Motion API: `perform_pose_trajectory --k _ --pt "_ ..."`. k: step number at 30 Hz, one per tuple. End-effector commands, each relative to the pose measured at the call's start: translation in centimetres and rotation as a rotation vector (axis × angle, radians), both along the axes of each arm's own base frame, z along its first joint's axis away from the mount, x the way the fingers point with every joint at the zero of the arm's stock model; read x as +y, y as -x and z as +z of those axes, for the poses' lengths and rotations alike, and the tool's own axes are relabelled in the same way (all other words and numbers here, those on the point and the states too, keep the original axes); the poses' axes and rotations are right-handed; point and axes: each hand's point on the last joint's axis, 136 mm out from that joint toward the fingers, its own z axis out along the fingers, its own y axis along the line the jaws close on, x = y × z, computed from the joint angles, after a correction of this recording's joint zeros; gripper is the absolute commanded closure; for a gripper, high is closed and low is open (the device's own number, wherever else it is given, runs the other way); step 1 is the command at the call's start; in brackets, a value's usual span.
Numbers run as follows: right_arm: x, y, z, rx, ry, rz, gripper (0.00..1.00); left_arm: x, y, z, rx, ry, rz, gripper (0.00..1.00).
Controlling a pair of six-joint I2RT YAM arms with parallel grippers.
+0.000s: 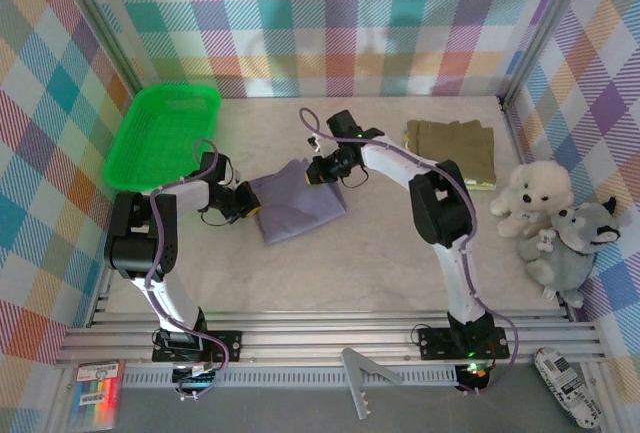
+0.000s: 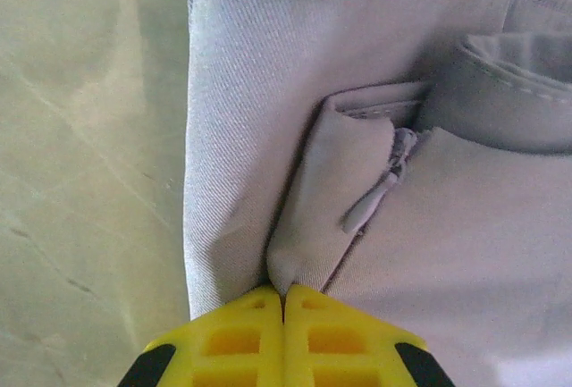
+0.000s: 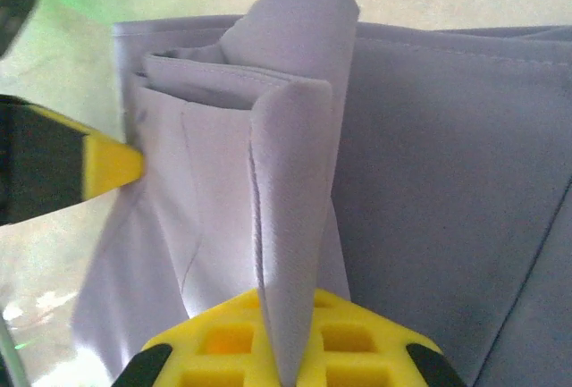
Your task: Fold and stack the skirts
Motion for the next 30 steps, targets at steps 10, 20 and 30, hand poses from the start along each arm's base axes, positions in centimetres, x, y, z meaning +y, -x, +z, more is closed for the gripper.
perform_pose_trajectory --k 10,20,30 --pt "-3.1 2.1 -4.2 0.206 0.036 -0.309 1.00 -1.6 -0.4 2.3 -0.059 0.114 -0.107 0.77" --pt "-2.5 2.0 -2.2 0.153 -0.022 -0.255 0.63 -2.6 -0.4 4.0 -0.060 0.011 -0.147 0.51" --pt "-3.6 1.4 -0.9 0.070 0.018 -0.284 0.59 -3.0 -1.1 3.5 -0.025 -0.194 -0.145 0.39"
